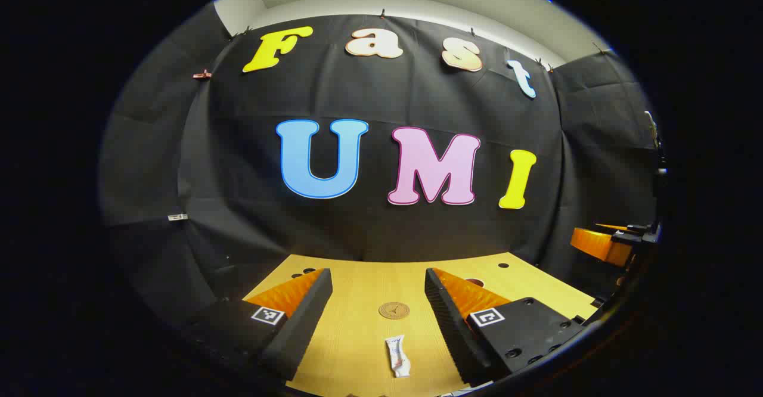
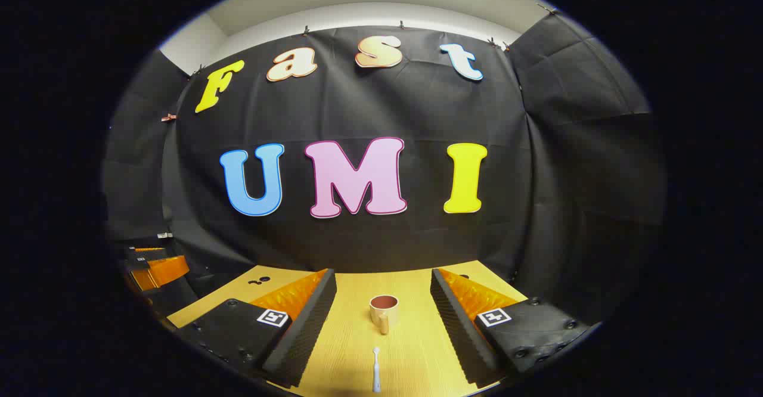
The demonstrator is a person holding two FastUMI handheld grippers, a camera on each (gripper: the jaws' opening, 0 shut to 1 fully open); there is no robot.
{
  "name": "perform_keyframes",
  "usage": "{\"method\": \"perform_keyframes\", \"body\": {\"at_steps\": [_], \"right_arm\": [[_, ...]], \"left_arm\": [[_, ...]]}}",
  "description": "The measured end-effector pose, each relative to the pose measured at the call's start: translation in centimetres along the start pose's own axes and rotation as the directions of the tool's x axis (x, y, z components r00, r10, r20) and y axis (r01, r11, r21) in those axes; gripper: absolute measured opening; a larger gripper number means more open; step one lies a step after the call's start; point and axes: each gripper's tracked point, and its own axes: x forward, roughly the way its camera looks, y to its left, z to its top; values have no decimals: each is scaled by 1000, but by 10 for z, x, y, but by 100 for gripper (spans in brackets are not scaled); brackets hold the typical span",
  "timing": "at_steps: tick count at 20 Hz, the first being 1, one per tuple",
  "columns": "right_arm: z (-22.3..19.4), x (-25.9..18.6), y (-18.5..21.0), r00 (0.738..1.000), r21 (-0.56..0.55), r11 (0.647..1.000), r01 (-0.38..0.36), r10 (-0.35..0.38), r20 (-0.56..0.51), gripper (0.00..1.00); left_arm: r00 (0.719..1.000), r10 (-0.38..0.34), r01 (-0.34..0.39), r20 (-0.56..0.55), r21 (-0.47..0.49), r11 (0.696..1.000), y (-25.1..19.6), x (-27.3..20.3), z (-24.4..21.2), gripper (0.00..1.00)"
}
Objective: Put the toothbrush and toothpaste on the desktop into the cup, then pick up the cup and place it on the coaster on the desktop.
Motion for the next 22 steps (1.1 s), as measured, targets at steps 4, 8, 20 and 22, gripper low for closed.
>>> {"method": "perform_keyframes", "body": {"at_steps": [4, 8, 20, 22], "right_arm": [[-20, 14, -3, 997, 51, 998, -31, 34, -68, 98], [-22, 30, -3, 997, 56, 998, -36, 40, -70, 98], [-36, 61, -4, 986, 73, 991, -115, 123, -109, 98], [-37, 67, -6, 985, 79, 990, -121, 129, -116, 98]], "left_arm": [[1000, 12, -12, -12, 7, 1000, -7, 10, -6, 97], [998, 37, -36, -57, 3, 999, -9, 20, -25, 97], [991, 46, -48, -128, -14, 999, -20, 37, -52, 97], [987, 36, -41, -157, -29, 999, -25, 42, -61, 97]]}}
